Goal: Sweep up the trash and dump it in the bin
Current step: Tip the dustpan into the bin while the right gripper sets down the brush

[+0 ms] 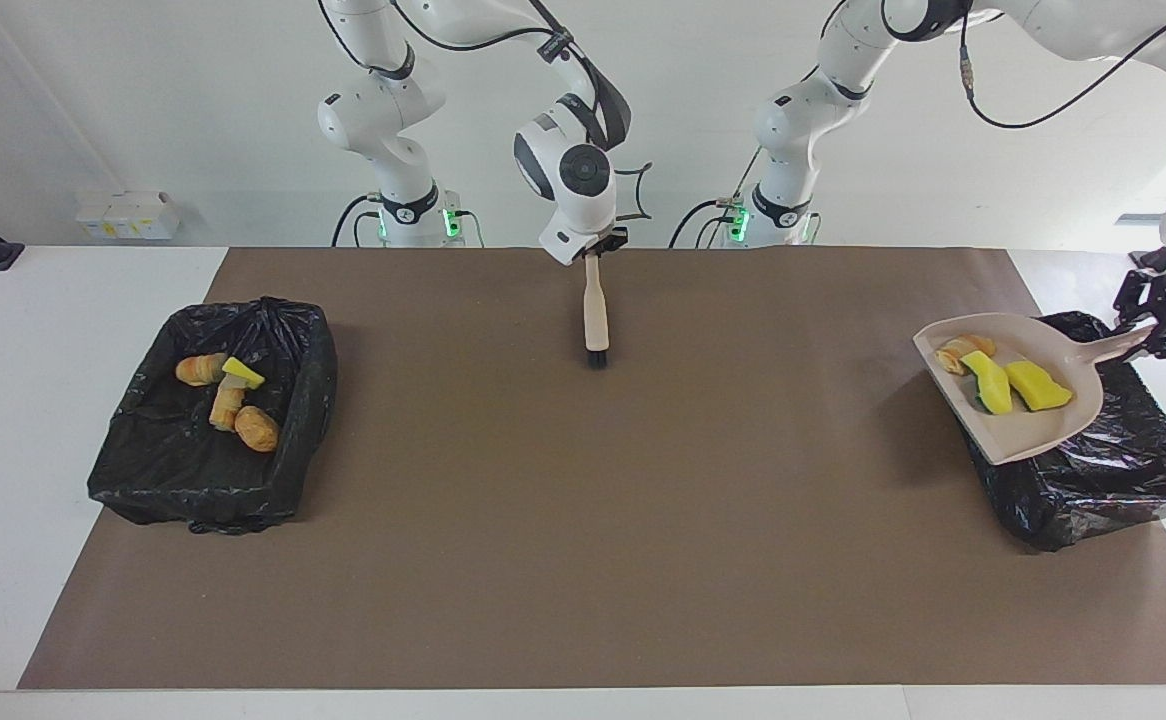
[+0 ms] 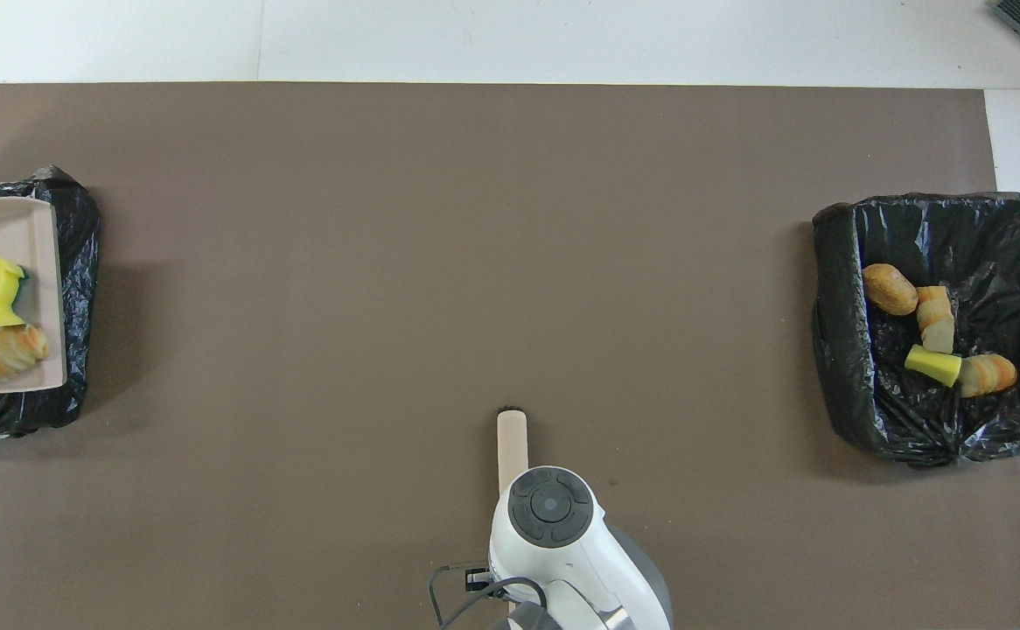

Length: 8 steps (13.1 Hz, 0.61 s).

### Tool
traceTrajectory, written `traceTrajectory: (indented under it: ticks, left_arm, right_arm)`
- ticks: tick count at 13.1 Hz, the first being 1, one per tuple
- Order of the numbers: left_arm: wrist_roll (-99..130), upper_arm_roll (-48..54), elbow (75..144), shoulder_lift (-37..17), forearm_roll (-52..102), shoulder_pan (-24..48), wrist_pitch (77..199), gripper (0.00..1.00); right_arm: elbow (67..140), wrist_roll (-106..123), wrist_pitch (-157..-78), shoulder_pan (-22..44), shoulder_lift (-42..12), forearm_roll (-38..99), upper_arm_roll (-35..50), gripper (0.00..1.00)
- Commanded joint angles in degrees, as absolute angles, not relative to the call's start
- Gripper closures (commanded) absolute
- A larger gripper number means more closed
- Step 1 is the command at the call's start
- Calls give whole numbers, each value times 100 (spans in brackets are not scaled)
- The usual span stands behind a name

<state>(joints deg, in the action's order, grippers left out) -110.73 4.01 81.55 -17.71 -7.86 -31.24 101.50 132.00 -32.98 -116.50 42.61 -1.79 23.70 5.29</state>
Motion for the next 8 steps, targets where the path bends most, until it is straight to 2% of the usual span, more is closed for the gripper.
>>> traceTrajectory:
  ticks: [1, 5, 8]
  left_arm:
    - [-11083, 448, 7822, -1863, -1596, -3173, 10273, 100]
    - [-10734, 457, 7849, -1820, -2913, -2859, 10626, 100]
    - [-10013, 457, 8041, -1670, -3812, -2524, 10635, 100]
  right_arm:
    - [12930, -3348, -11734, 4236, -395, 2259, 519, 0]
    - [12517, -3357, -11795, 4061, -475, 2101, 475, 0]
    - [12122, -3428, -11786, 3571, -343, 1523, 439, 0]
